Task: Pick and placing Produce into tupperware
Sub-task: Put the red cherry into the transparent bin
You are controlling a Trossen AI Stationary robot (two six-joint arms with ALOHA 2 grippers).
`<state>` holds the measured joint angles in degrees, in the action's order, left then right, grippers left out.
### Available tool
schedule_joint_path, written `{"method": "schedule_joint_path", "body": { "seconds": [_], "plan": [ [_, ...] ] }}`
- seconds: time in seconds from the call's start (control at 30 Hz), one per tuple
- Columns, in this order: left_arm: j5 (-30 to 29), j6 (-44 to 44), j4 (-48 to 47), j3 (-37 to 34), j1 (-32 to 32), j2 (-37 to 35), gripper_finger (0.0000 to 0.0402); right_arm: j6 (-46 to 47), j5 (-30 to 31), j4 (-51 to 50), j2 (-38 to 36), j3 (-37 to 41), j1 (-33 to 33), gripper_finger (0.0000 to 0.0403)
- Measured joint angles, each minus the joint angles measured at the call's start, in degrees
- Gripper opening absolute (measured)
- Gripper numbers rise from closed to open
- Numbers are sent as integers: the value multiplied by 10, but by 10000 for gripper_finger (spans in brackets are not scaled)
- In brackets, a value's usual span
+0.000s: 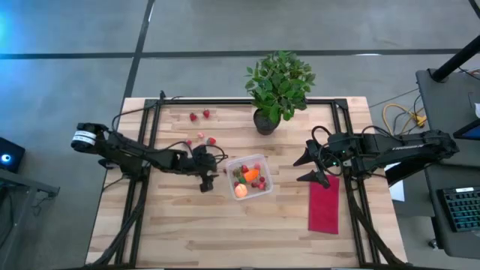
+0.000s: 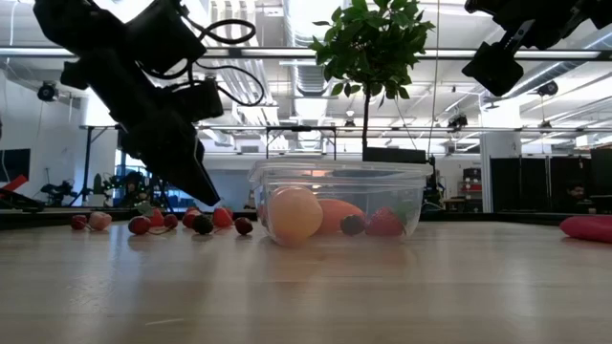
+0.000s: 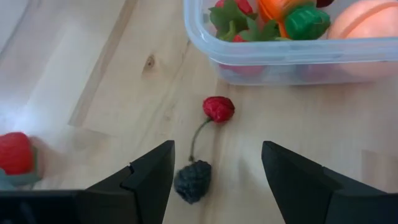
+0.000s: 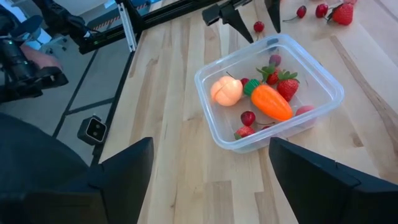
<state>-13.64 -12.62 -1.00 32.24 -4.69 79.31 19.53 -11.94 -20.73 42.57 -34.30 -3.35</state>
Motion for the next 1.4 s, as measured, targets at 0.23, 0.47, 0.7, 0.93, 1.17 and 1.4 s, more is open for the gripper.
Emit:
{"method": "schedule_joint_path", "body": {
  "seconds": [0.23,0.47,0.7,0.93,1.17,1.4],
  "plan": [
    [32,74,21,-4,18,5,226,0,0,0,0,0,0,305],
    [62,90,103,-5,32,51,226,0,0,0,0,0,0,309],
    [74,85,138,0,32,101,226,0,0,0,0,0,0,307],
    [74,84,171,2,32,118,226,0,0,0,0,0,0,305],
    [74,85,170,7,48,118,226,0,0,0,0,0,0,313],
    [74,85,170,5,63,124,220,0,0,0,0,0,0,309]
  ]
}}
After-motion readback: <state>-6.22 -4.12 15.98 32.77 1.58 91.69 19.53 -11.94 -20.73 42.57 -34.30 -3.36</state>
